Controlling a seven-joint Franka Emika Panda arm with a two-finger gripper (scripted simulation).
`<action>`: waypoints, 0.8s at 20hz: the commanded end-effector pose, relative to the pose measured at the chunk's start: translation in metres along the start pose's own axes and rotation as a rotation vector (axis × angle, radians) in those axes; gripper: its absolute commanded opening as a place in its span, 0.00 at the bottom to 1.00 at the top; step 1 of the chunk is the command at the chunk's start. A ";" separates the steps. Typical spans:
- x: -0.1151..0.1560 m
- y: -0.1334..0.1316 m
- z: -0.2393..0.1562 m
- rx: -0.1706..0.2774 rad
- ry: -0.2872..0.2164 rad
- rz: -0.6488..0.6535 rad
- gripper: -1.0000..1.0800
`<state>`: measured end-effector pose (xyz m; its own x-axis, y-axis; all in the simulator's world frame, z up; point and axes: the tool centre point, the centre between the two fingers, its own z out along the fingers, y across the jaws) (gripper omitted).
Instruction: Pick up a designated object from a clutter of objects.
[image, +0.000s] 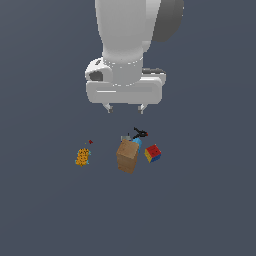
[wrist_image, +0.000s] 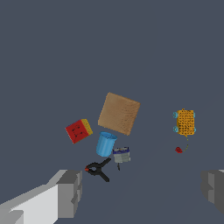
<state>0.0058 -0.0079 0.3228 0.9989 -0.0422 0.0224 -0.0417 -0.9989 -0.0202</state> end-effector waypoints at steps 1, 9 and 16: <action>0.000 0.000 0.000 0.000 0.000 0.000 0.96; 0.001 -0.014 -0.007 0.009 0.019 -0.053 0.96; 0.001 -0.015 -0.006 0.009 0.020 -0.052 0.96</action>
<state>0.0072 0.0073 0.3309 0.9989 0.0135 0.0447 0.0147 -0.9995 -0.0274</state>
